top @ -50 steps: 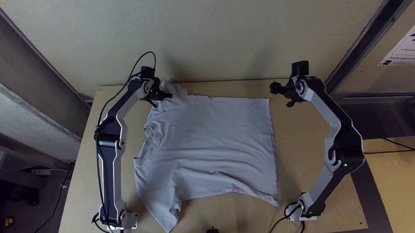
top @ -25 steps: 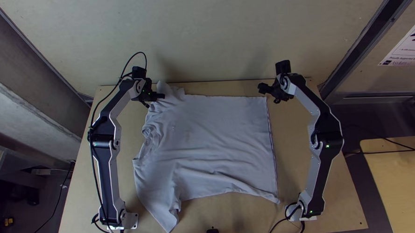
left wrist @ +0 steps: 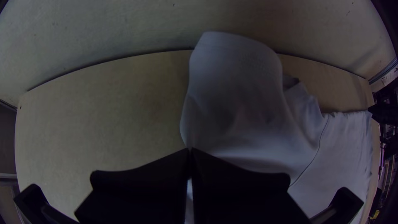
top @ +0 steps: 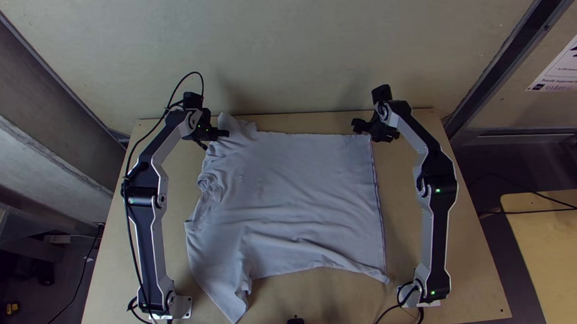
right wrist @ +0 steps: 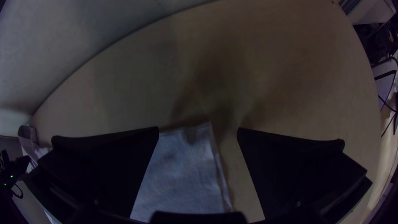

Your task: Fold the t-shirt

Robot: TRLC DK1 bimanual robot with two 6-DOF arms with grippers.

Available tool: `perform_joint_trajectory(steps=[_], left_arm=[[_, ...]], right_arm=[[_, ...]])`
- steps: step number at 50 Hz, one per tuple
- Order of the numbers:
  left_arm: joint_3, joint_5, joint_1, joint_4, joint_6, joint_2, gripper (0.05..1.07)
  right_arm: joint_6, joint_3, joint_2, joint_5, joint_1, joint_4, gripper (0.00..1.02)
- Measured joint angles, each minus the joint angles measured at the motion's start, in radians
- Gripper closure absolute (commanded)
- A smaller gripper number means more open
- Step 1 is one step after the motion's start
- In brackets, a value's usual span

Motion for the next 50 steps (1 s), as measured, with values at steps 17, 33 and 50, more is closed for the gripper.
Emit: perform_joint_trajectory(steps=[17, 33, 50], left_arm=[[-0.016, 0.000, 0.004, 0.000, 0.000, -0.007, 1.05], [-0.020, 0.001, 0.021, 0.031, -0.034, -0.028, 1.05], [0.080, 0.009, 0.042, 0.046, -0.067, -0.024, 1.05]], right_arm=[[0.007, 0.159, 0.085, -0.001, 0.029, -0.125, 1.00], [0.007, 0.215, 0.088, 0.010, 0.034, -0.122, 1.00], [0.007, 0.241, 0.088, 0.018, 0.030, 0.007, 1.00]])
